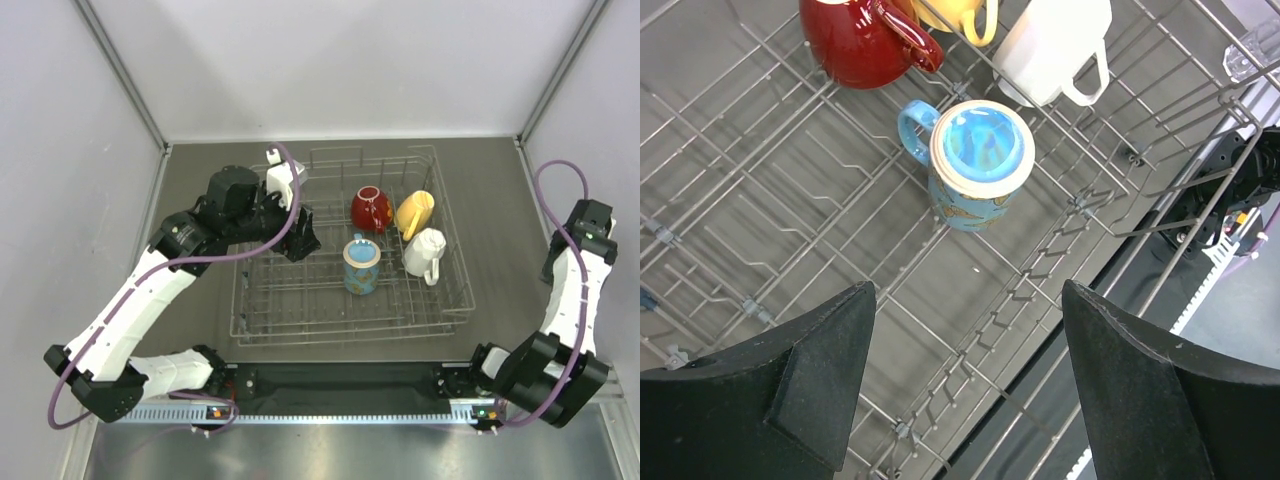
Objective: Load the cups into the dish rack
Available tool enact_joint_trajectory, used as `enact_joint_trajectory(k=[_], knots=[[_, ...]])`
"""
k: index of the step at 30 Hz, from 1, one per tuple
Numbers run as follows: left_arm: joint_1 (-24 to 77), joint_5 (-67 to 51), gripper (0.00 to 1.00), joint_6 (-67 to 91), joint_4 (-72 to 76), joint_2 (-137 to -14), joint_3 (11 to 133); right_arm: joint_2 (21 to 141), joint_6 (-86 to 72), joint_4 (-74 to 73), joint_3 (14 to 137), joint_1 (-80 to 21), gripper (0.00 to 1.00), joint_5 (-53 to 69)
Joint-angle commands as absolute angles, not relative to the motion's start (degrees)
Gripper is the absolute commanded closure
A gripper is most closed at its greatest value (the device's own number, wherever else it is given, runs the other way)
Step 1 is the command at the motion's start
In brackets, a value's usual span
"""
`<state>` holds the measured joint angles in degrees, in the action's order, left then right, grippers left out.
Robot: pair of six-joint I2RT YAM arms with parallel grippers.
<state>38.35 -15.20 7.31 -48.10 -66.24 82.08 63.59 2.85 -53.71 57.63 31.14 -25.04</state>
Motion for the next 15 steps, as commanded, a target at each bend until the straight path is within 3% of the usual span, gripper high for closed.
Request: enact_joint_trajectory(k=[1, 7, 12, 15], knots=[[38.3, -14.2, 0.20, 5.8, -47.1, -65.3, 84.2, 66.4, 7.1, -53.4, 58.0, 30.8, 0.37, -24.3], [38.3, -12.9, 0.19, 5.2, -47.7, -64.2, 83.1, 62.4, 12.7, -52.0, 50.4, 29.4, 0.31, -27.4], [38.4, -12.9, 0.17, 5.4, -47.5, -63.7, 81.8, 52.8, 22.3, -48.0, 41.7, 29.5, 0.33, -23.5], [39.2, -13.1, 0.18, 5.4, -47.2, -64.0, 81.8, 55.2, 22.8, -48.0, 42.1, 29.5, 0.36, -20.2]])
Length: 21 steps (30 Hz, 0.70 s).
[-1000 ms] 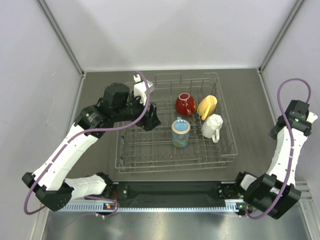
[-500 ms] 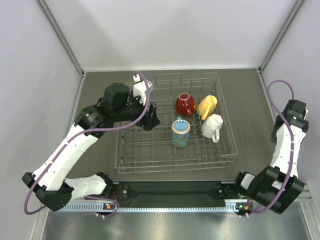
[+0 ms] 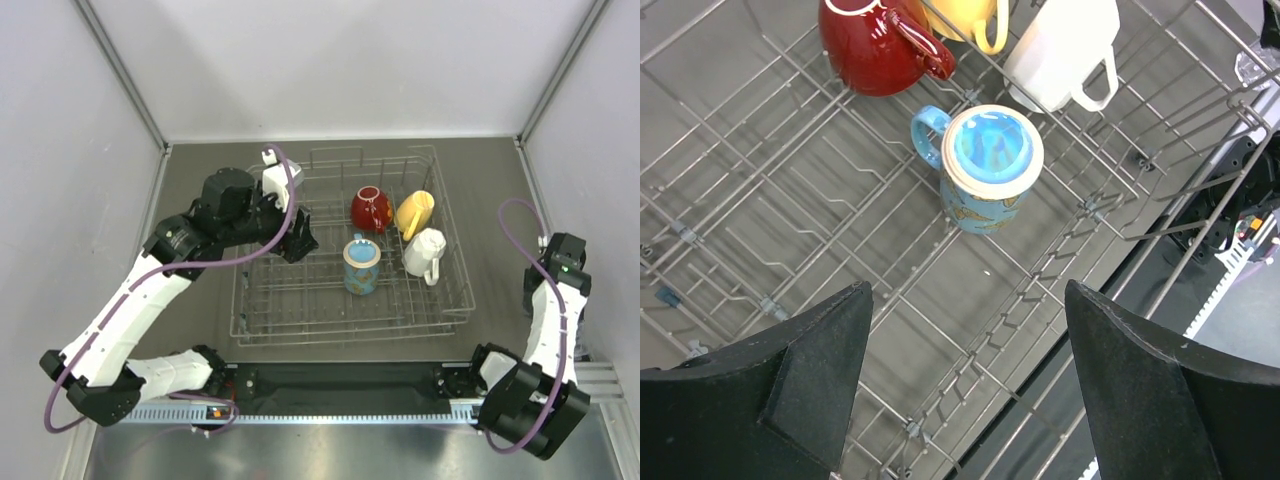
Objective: Load the cups into the dish rack
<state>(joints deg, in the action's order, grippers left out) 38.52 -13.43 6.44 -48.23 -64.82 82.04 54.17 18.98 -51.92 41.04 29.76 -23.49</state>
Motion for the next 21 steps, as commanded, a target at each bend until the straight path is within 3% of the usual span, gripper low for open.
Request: enact_joint_trajectory(k=[1, 6, 21], knots=[[39.5, -13.2, 0.17, 5.3, -47.2, -64.2, 81.8, 56.1, 22.5, -48.0, 42.2, 29.5, 0.37, -20.0], [39.9, -13.4, 0.17, 5.3, -47.2, -64.3, 81.6, 56.1, 24.0, -47.5, 39.2, 29.5, 0.47, -19.9], [39.9, -12.0, 0.17, 4.6, -48.0, -65.5, 82.5, 58.5, 25.1, -46.1, 36.9, 31.6, 0.62, -20.3]])
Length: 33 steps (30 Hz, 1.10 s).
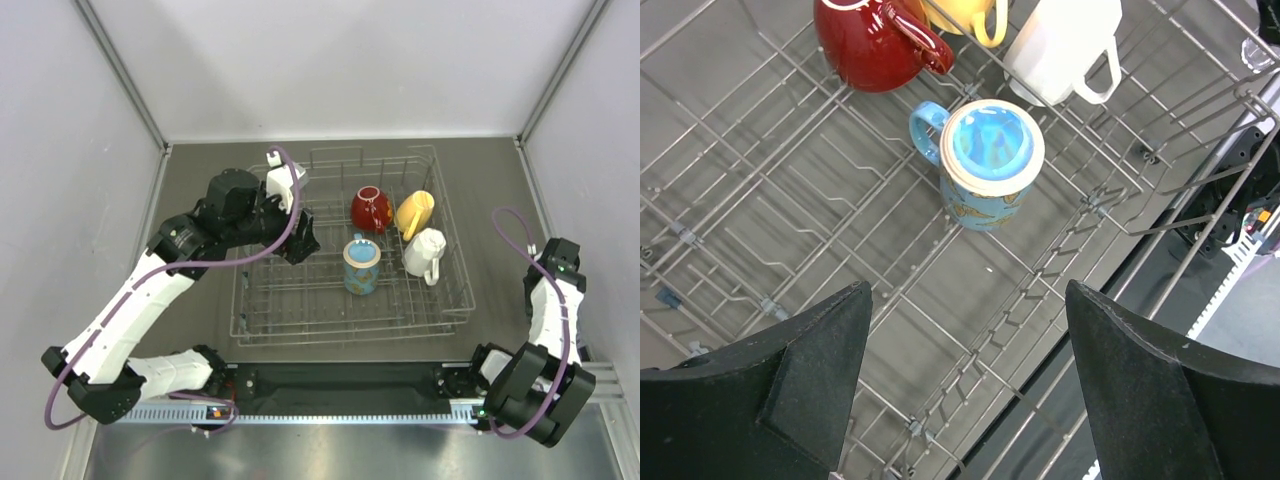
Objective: Load the cups into the dish rack
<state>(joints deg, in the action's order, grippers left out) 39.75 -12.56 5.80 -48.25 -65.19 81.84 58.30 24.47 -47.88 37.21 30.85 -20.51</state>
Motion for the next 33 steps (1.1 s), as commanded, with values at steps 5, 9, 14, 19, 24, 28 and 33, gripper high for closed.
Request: enact_joint_trajectory(k=[5, 9, 14, 19, 24, 28, 33], knots=[[39.9, -11.4, 0.16, 4.3, -48.3, -65.6, 82.5, 59.0, 25.6, -45.8, 36.0, 32.3, 0.71, -20.4], [39.9, -11.1, 0.16, 4.2, -48.3, -65.8, 82.4, 58.7, 25.8, -45.2, 35.5, 32.3, 0.82, -20.6], [39.8, -11.1, 0.16, 4.5, -48.2, -66.4, 82.8, 58.0, 25.0, -44.2, 35.5, 31.6, 1.00, -21.2], [39.9, -10.6, 0.14, 5.3, -47.6, -66.9, 83.0, 57.2, 23.3, -43.4, 40.0, 25.4, 1.00, -21.9], [39.9, -10.9, 0.13, 7.6, -46.8, -68.0, 83.2, 58.2, 23.9, -40.8, 45.6, 17.4, 1.00, -31.0], [39.9, -12.0, 0.13, 9.8, -46.2, -71.2, 85.3, 59.9, 18.8, -40.2, 55.9, 15.2, 1.00, -29.5], [39.8, -13.6, 0.13, 13.0, -46.4, -75.1, 90.1, 62.2, 9.8, -41.5, 67.4, 13.0, 1.00, -21.8]])
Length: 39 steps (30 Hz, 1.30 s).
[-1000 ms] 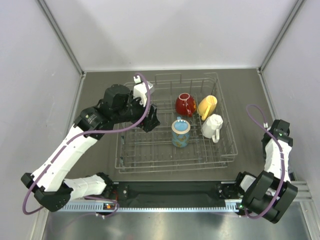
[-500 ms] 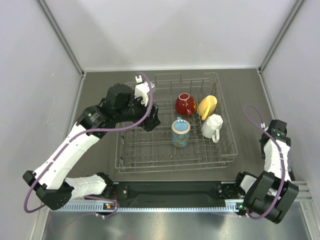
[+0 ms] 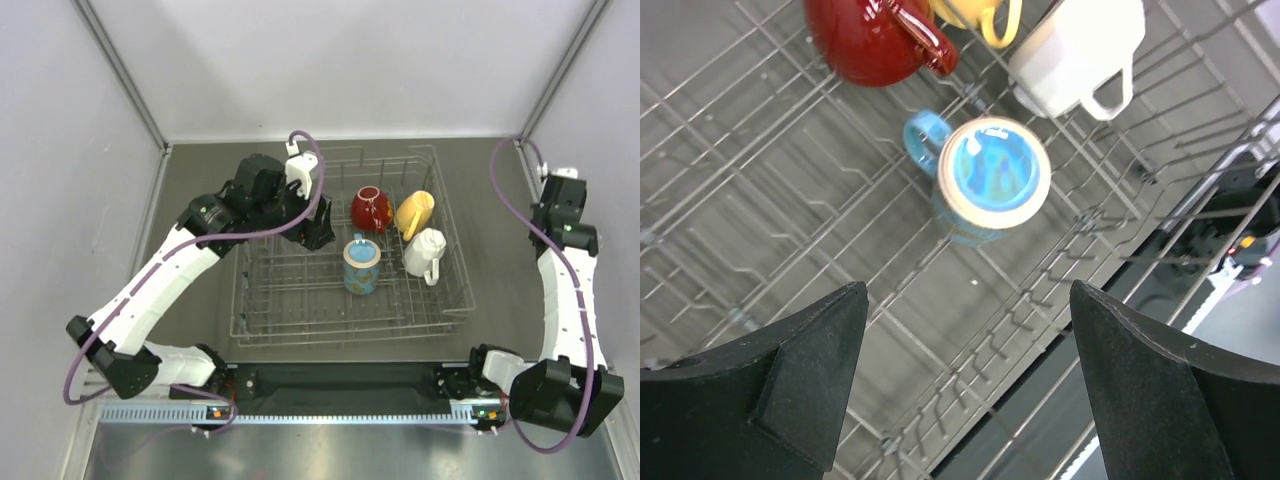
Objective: Load the cups into the dish rack
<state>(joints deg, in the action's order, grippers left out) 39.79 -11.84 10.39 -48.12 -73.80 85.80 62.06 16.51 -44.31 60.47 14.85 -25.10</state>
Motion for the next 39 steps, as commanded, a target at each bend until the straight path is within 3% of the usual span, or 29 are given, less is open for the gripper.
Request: enact_joint_trajectory(k=[1, 7, 16, 24, 31, 39], knots=[[39.8, -13.8, 0.13, 13.5, -46.6, -76.1, 90.8, 63.2, 8.5, -42.4, 71.2, 12.4, 1.00, -19.6], [38.4, -15.8, 0.13, 20.1, -46.5, -79.6, 94.9, 66.3, 0.3, -46.6, 86.1, 6.8, 1.00, -9.0], [38.3, -19.6, 0.12, 32.1, -43.5, -83.7, 101.4, 61.4, -4.9, -39.6, 92.0, -4.4, 1.00, 3.0], [38.1, -22.8, 0.11, 49.9, -13.1, -77.3, 89.4, 56.3, -17.4, -27.1, 88.3, -9.8, 1.00, 22.5], [38.1, -20.7, 0.02, 61.6, 9.8, -73.9, 82.2, 55.2, -29.3, -11.5, 86.0, -15.9, 1.00, 35.1], [38.2, -23.9, 0.02, 61.1, 15.0, -73.8, 82.4, 54.3, -38.8, -0.7, 81.3, -21.7, 1.00, 42.8]])
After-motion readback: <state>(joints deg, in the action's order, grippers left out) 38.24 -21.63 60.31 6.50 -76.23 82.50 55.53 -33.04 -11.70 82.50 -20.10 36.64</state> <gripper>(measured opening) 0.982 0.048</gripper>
